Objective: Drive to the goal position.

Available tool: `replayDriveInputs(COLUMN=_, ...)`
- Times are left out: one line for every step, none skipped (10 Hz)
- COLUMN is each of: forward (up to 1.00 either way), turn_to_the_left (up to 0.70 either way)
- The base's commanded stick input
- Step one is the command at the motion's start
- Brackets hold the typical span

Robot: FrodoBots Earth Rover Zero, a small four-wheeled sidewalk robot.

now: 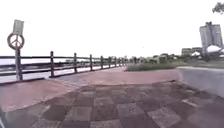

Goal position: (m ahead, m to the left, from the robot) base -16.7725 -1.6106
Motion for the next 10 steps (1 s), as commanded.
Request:
replayDriveInputs(forward=0.0, turn_to_the_left=0.0)
replayDriveInputs(forward=0.0, turn_to_the_left=-0.93)
replayDriveInputs(forward=0.0, turn_to_the_left=-1.0)
replayDriveInputs(forward=0.0, turn_to_the_left=-1.0)
replayDriveInputs(forward=0.0, turn_to_the_left=-1.0)
replayDriveInputs(forward=0.0, turn_to_the_left=-1.0)
replayDriveInputs(forward=0.0, turn_to_the_left=-1.0)
replayDriveInputs(forward=0.0, turn_to_the_left=-1.0)
replayDriveInputs(forward=0.0, turn_to_the_left=-1.0)
replayDriveInputs(forward=0.0, turn_to_the_left=-1.0)
